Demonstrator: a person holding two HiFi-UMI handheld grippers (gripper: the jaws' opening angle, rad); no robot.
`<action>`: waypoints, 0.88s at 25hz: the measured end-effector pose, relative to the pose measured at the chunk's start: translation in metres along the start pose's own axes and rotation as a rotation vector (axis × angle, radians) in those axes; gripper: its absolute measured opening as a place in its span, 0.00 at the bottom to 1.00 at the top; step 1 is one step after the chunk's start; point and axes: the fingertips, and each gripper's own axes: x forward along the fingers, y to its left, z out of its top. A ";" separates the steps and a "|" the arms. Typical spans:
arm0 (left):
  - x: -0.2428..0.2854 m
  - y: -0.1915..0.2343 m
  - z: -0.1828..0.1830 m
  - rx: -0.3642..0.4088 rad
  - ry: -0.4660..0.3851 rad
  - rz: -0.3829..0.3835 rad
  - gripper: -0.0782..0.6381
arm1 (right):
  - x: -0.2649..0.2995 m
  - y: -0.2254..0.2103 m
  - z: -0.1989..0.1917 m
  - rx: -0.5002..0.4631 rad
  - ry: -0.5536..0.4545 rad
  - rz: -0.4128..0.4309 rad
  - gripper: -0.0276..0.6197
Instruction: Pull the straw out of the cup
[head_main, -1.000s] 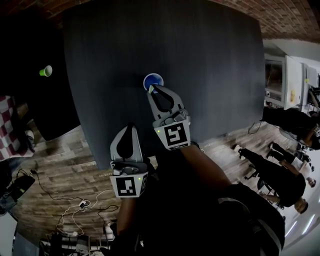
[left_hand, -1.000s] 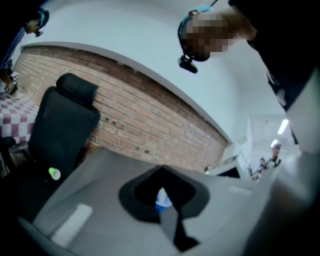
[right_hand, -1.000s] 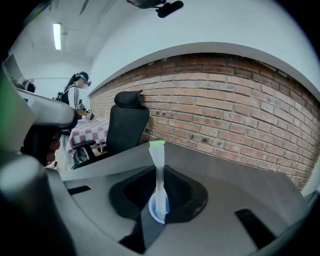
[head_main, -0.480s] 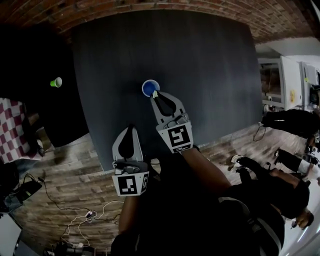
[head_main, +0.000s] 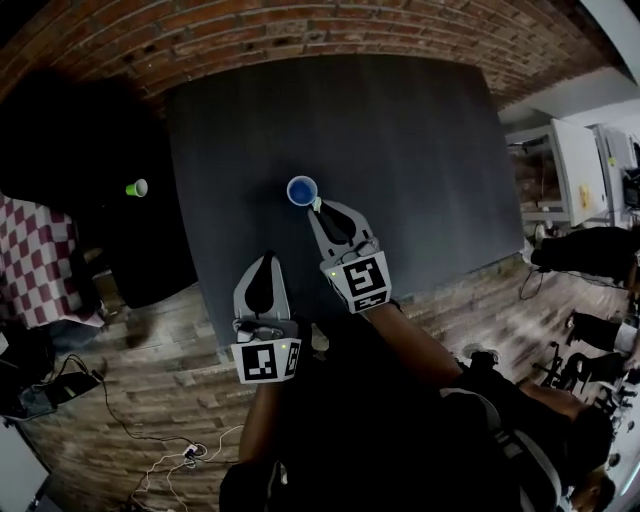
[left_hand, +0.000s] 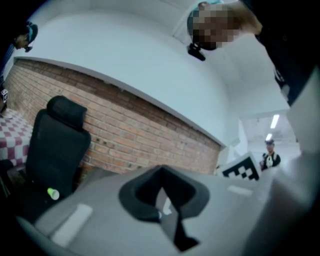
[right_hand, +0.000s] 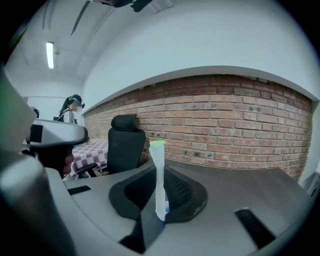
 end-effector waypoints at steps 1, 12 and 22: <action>-0.001 -0.001 0.004 0.006 -0.007 -0.004 0.12 | -0.004 0.001 0.004 0.004 -0.008 0.001 0.11; -0.020 -0.026 0.030 0.028 -0.034 -0.040 0.12 | -0.064 0.018 0.034 0.056 -0.073 0.030 0.11; -0.038 -0.035 0.045 0.055 -0.032 -0.046 0.12 | -0.104 0.028 0.052 0.099 -0.120 0.060 0.11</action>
